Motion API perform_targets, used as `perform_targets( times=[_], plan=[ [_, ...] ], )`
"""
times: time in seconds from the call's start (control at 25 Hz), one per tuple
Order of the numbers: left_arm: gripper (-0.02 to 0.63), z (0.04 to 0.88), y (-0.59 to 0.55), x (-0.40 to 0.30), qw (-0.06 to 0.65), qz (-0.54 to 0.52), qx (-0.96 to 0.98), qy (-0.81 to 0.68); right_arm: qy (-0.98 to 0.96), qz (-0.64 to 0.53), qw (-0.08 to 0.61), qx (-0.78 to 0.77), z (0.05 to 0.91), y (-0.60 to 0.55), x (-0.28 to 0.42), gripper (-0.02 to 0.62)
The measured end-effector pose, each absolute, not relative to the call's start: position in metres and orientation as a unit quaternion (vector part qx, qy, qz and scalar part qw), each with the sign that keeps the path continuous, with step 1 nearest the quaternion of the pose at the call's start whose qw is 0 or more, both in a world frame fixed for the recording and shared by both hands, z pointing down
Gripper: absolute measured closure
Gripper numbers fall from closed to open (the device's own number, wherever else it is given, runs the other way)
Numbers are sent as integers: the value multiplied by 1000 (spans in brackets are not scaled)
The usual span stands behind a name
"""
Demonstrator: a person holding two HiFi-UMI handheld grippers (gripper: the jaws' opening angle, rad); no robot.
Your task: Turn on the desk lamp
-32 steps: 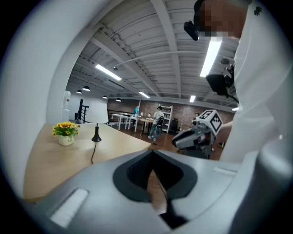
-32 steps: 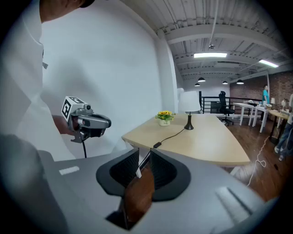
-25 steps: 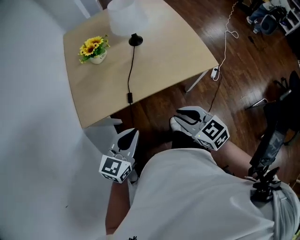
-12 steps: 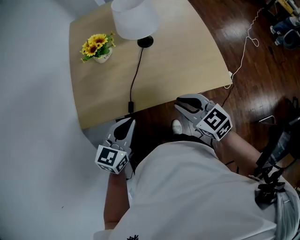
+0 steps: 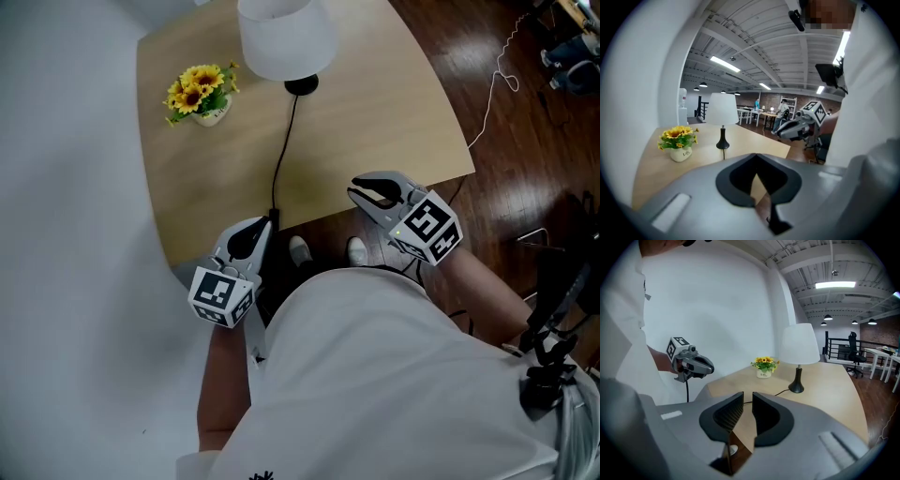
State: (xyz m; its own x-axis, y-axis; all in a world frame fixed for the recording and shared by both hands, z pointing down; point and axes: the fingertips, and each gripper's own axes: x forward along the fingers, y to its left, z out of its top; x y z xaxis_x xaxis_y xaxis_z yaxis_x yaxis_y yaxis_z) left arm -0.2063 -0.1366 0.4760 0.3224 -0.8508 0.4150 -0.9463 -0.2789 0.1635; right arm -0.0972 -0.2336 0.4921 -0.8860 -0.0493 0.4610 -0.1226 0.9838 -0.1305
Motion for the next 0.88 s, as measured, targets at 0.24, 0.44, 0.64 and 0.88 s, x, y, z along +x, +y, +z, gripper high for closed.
perform_targets(
  times=[0.24, 0.44, 0.64, 0.88],
  plan=[
    [588, 501, -140, -222, 208, 145, 796, -549, -966, 80, 241, 45, 498, -232, -125, 535],
    [588, 536, -134, -230, 237, 176, 794, -532, -964, 89, 249, 38, 506, -224, -139, 535],
    [588, 595, -123, -235, 290, 212, 780, -512, -960, 94, 261, 29, 514, -220, -146, 539],
    [588, 651, -110, -231, 344, 252, 763, -485, -958, 101, 267, 31, 520, -219, -145, 545]
  ],
)
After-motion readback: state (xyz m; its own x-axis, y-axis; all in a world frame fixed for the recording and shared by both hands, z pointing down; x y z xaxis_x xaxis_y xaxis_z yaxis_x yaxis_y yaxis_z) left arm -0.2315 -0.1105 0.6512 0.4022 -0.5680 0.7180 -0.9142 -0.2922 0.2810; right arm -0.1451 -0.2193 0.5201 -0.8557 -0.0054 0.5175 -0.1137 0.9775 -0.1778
